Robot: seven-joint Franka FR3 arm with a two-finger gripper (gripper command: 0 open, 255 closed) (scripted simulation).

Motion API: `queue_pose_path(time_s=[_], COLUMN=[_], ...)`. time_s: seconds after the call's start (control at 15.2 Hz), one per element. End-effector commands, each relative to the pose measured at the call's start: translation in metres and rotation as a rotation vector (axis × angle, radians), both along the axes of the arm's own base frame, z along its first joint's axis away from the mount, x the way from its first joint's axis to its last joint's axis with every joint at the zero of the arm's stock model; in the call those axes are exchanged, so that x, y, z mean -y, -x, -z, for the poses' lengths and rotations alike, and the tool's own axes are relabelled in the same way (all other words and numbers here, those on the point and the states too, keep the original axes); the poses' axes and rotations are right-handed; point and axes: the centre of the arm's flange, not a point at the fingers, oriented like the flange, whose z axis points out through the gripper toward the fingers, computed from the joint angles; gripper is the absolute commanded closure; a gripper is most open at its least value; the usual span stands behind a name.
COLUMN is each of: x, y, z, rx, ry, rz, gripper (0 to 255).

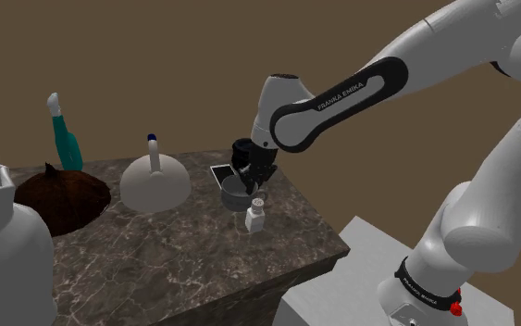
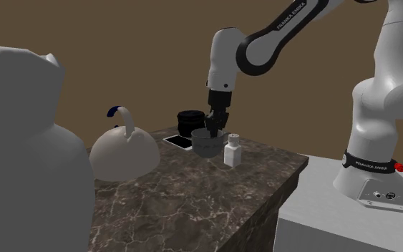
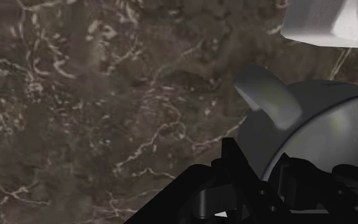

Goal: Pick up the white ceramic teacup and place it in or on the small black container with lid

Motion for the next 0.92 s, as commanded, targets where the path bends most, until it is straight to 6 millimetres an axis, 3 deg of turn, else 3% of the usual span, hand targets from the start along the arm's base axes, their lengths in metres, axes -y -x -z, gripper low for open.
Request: queue_pose_path(time_s=[0.0,0.86], x=[-0.001,-0.001], y=[-0.001,-0.001], z=[-0.009,-0.078], rx=[0.000,0.000], ry=[0.000,0.000], rz=[0.000,0.000], gripper=[255,255])
